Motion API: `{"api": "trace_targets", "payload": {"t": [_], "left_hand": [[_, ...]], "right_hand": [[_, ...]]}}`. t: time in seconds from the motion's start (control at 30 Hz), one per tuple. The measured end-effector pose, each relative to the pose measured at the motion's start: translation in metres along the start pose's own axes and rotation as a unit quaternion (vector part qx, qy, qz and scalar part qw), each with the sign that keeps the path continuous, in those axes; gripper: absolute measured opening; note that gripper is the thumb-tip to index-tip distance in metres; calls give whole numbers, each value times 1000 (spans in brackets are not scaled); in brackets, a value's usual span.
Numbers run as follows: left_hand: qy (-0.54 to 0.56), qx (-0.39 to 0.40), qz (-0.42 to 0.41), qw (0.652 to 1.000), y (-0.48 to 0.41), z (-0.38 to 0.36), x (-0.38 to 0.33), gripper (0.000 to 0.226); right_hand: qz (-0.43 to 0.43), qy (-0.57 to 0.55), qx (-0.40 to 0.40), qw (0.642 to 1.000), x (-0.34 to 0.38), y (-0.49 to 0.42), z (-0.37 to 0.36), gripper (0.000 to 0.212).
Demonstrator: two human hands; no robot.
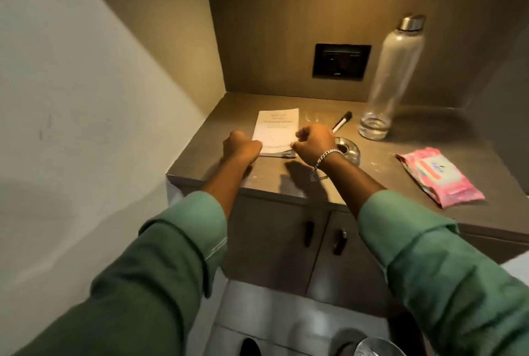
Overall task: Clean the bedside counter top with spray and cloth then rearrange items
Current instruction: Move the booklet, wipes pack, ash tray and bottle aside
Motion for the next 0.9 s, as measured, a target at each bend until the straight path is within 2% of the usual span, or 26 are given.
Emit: {"api": "trace_targets", "payload": {"t": [0.1, 0.2, 0.27, 0.33, 0.4, 0.53, 0.73, 0.9], "left_hand": [[-23, 46, 60, 997, -35, -4, 0, 17], [-24, 81, 97, 992, -58, -9, -2, 15], [-15, 99, 123, 987, -72, -13, -1, 17], [-1, 100, 144, 984, -83, -15, 2, 18], [28, 84, 156, 984, -94, -16, 6, 21], [82, 6, 138, 987, -121, -6, -4, 14], [-24, -75, 63, 995, -172, 26, -26, 18], [-112, -94, 15, 989, -192, 34, -14, 23]], "right_hand": [[-45, 71, 22, 996, 7, -39, -20, 25], [-73, 158, 51, 983, 11, -61, -31, 19], [-105, 160, 59, 980, 10, -72, -36, 15], [-148, 105, 59, 982, 6, -85, -40, 23], [-186, 42, 74, 979, 4, -97, -41, 21], [-200, -68, 103, 972, 19, -128, -43, 20], [-195, -163, 129, 958, 69, -175, -70, 14], [-219, -194, 154, 944, 86, -194, -103, 14]]}}
Point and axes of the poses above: each hand's wrist, its own y-axis away from the middle knuckle, its own z-axis out of the back of the hand, x = y × z, the point moved 3 cm from there along -y, towards the middle knuckle, and after that the axes turned 14 degrees about y, right-handed, at the moved point
